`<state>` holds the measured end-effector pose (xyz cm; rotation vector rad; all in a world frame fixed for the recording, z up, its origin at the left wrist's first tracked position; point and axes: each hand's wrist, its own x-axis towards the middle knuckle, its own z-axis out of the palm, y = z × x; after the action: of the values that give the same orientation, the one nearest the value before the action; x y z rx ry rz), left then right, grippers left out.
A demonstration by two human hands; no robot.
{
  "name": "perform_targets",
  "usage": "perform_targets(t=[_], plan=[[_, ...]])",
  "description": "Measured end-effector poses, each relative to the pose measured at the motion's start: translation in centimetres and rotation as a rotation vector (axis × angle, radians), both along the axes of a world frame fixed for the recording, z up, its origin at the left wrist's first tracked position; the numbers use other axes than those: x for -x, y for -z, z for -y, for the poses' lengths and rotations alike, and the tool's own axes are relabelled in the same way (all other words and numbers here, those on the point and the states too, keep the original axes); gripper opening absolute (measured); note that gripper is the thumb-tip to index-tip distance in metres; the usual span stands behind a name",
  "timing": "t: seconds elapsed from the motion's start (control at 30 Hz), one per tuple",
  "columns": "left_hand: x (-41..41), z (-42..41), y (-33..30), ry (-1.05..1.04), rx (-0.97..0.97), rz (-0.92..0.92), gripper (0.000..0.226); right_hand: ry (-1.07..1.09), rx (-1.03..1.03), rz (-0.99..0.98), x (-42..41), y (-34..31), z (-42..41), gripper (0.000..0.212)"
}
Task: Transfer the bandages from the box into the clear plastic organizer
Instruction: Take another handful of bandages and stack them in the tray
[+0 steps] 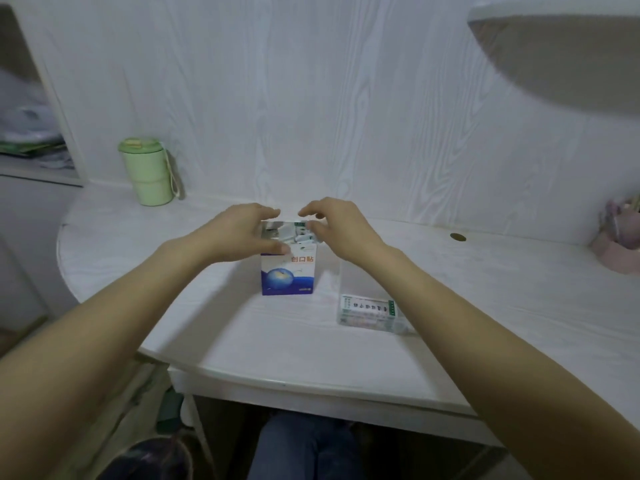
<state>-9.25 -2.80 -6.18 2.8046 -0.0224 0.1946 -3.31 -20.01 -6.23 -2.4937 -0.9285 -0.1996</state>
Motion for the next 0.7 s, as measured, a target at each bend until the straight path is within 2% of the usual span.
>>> perform_targets(t=[0.07,0.13,0.27,0.4,0.57,0.7], plan=[[-0.2,-0.8,-0.1,-0.004,-0.008,-0.055,0.074,-0.039,0.01,-0.029,-0.3,-0.1,-1.5,0.029],[-0.3,-1.0,0.0,0.026,-0.012,-0.06,0.063,-0.057,0.047,-0.03,-0.5,-0.2,-2.1,0.027],[-0.4,-1.5,0.3,0.047,0.053,-0.029,0.053,-0.028,0.125,-0.024,-1.0,0.0,-3.3,0.012],[-0.9,-2.0,0.0,0.059,0.101,-0.024,0.024,0.043,0.182,0.028,-1.1,0.2,-3.3,0.01],[-2.2,-1.4,-1.2,0.03,0.013,-0.028,0.015,0.065,0.18,0.039,-1.1,0.3,-3.1,0.01],[-2.8,0.0,-1.9,-0.004,-0.157,-0.059,0.006,0.066,0.18,0.036,-1.2,0.6,-3.2,0.01]])
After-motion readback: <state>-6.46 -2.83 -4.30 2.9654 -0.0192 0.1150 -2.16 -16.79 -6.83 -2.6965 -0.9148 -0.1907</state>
